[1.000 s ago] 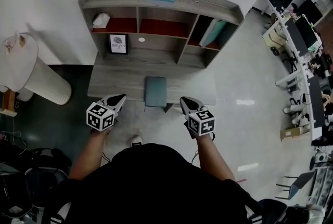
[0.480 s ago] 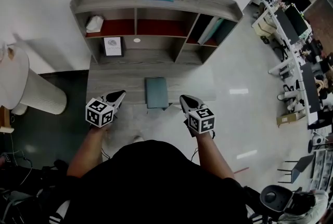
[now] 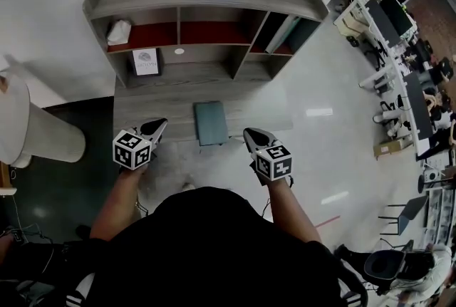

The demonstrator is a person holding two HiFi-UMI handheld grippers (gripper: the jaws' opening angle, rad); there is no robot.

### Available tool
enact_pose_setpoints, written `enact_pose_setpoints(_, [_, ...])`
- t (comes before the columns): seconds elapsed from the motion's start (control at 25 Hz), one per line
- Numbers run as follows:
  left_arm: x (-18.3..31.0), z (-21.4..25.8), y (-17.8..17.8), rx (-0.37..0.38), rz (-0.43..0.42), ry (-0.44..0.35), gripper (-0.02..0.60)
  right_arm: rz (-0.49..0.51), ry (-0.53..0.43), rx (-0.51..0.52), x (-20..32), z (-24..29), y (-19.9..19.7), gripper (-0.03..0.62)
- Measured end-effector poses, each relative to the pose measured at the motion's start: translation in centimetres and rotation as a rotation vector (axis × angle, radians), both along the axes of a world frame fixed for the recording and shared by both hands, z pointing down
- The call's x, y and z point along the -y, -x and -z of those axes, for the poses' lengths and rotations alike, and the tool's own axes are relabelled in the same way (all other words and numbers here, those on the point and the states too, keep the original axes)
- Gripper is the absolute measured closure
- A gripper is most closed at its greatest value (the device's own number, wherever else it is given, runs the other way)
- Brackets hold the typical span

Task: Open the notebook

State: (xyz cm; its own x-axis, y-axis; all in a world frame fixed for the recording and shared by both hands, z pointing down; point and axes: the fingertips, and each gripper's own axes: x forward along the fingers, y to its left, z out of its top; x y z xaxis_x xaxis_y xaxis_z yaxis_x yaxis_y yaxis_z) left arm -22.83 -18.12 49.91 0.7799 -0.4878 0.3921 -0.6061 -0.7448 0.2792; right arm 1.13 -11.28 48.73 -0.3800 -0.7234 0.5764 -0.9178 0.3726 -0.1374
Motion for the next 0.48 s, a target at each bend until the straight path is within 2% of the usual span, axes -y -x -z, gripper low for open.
enact_pose_setpoints(0.2, [0.8, -0.1, -1.6, 0.007, -0.024, -0.003, 0.572, -0.033, 0.011, 0.016, 0.8, -0.7, -1.5, 0.592])
enact_pose_setpoints(0.48, [2.0, -0.6, -4.0, 0.020, -0.001, 0.011, 0.572, 0.003, 0.027, 0.036, 2.8, -1.7, -3.4, 0.592])
